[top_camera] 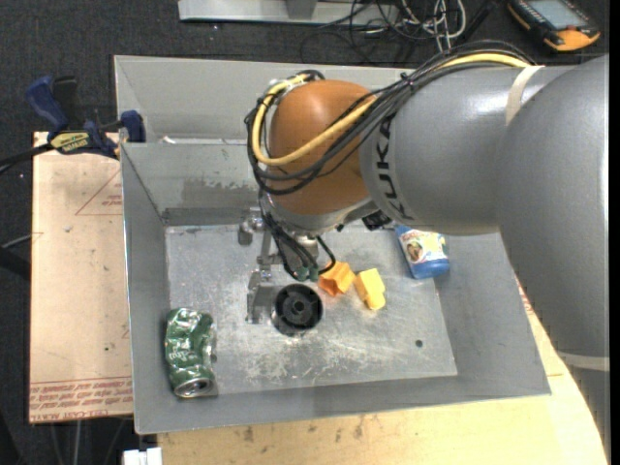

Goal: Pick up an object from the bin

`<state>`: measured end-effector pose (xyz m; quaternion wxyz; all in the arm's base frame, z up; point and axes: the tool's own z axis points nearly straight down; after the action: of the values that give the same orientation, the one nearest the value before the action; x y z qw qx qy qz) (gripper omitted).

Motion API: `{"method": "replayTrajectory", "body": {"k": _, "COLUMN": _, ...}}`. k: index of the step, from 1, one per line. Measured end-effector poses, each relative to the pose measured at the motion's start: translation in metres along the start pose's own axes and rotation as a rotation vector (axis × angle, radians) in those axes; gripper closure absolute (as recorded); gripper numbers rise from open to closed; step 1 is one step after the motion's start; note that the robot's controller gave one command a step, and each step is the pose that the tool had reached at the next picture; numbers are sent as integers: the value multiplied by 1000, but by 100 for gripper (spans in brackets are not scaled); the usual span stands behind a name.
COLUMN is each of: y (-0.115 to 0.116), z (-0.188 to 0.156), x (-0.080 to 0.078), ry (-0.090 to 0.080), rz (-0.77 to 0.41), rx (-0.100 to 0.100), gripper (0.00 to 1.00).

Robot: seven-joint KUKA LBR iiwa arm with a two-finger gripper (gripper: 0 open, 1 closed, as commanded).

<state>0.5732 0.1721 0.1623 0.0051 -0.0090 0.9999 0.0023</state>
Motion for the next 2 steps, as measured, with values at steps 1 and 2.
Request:
{"method": "replayTrajectory", "body": {"k": 1, "y": -12, "z": 54, "x": -1, "ry": 5, "rz": -21, "rx": 3, "gripper": 0}}
{"method": "replayTrajectory", "body": {"k": 2, "y": -44, "z": 82, "x": 10, "ry": 19, "rz": -105, "rx": 2, "gripper": 0}}
